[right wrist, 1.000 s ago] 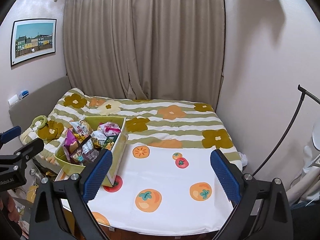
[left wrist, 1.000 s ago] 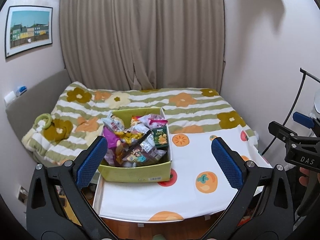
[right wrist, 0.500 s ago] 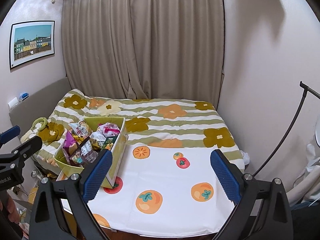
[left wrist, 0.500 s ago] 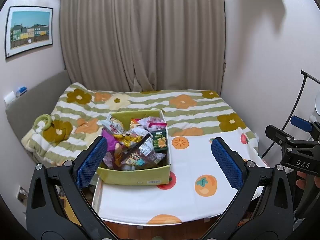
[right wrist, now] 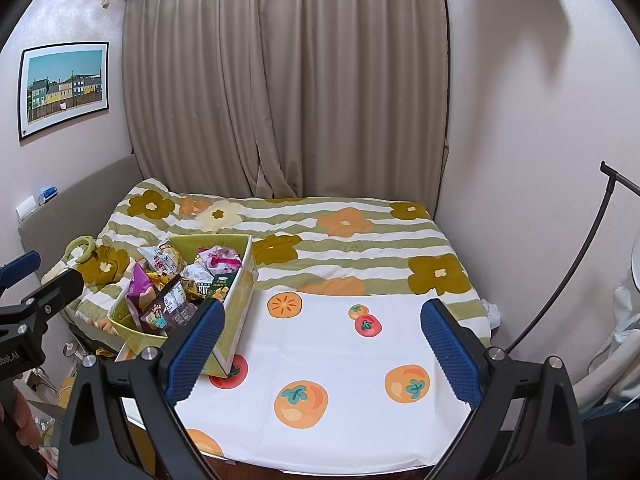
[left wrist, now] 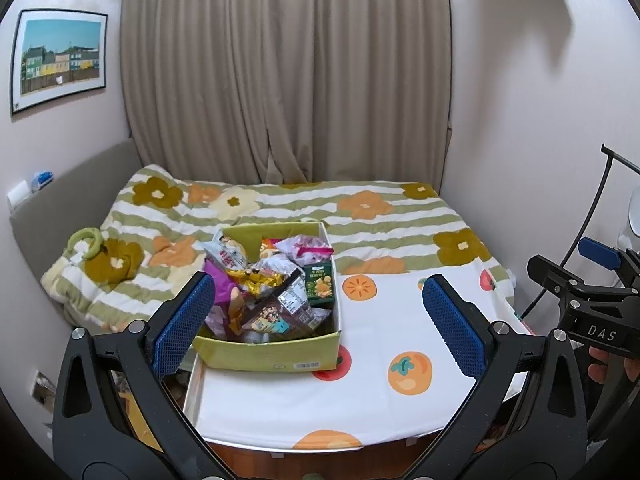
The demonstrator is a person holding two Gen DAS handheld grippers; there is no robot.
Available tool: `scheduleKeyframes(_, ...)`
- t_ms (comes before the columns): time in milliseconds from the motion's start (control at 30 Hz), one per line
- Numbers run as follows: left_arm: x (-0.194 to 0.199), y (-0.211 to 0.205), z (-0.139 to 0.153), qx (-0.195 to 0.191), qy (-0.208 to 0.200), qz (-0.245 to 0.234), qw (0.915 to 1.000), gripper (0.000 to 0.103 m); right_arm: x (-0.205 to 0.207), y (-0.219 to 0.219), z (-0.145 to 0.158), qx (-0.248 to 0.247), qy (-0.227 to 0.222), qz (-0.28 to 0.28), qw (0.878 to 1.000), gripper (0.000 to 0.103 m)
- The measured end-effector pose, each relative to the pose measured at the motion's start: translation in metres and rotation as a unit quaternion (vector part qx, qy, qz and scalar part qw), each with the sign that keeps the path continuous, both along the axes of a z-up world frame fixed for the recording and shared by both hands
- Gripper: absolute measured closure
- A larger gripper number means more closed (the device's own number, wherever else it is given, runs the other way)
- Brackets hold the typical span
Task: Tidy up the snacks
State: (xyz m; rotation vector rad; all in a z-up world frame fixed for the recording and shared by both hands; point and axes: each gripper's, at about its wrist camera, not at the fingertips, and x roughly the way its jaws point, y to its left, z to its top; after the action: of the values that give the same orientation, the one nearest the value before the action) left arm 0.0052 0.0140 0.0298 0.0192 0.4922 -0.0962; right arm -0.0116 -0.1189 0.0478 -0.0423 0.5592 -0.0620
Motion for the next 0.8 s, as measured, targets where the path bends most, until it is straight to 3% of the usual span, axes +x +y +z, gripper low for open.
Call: scheduleKeyframes(800,0.0036,0.0021,0.0010,0.004,-0.002,0.000,1.0000,0.000,0.0031,0.0053,0.0028,0.003,0.001,-0.004,1.000,0.005)
